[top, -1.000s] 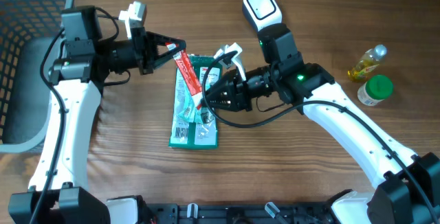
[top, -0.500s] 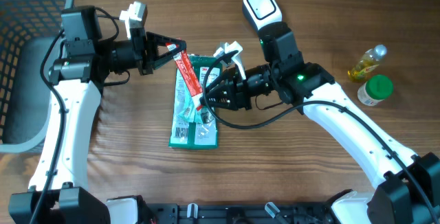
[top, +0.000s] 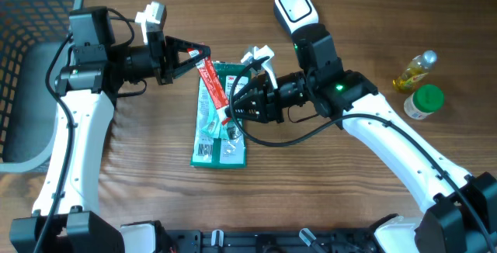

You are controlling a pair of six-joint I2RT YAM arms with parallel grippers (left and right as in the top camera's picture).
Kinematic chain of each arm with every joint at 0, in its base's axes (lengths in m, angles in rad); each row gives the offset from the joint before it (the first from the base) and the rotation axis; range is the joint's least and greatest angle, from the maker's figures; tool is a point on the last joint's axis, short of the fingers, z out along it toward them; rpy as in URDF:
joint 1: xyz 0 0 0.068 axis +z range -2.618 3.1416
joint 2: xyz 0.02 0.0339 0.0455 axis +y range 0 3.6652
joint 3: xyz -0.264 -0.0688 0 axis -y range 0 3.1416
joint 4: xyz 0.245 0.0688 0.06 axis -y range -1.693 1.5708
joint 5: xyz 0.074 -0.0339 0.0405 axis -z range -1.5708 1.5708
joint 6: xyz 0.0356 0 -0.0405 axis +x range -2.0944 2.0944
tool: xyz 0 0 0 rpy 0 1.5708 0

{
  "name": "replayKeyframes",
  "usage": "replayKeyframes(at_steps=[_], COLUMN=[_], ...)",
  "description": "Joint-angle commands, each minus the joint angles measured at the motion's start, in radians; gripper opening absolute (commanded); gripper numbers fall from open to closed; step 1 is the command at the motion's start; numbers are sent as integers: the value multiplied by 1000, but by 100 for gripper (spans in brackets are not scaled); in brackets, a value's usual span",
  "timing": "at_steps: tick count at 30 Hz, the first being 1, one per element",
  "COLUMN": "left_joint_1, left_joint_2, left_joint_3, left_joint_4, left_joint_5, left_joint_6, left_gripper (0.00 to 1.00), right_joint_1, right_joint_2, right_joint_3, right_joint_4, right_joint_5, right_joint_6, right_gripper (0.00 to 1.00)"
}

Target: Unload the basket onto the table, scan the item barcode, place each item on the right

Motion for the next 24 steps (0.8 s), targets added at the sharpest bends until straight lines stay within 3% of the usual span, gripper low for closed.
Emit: replayKeyframes(at_steps=[1,8,10,12,18,24], left_joint_1=[4,4,4,4,4,5], left_joint_2=[-21,-21,-21,-21,-21,-21], left_joint_3=[18,18,18,18,18,18], left_joint_4=[3,3,3,3,3,0], left_joint_5=[27,27,27,27,6,-369], left_joint_6=[-9,-9,-9,-9,31,101], left_gripper=[4,4,4,4,4,9], right_joint_1=[20,22,22,22,22,22], right_joint_2=[31,47,47,47,47,47], right_joint_3=[0,0,0,0,0,0], right_joint_4=[6,21,21,25,25,-11], right_joint_5=[-35,-35,-35,-34,18,130], right_joint_6=[-4,-3,-4,-4,-3,-3], right_gripper=[28,22,17,5,4,4])
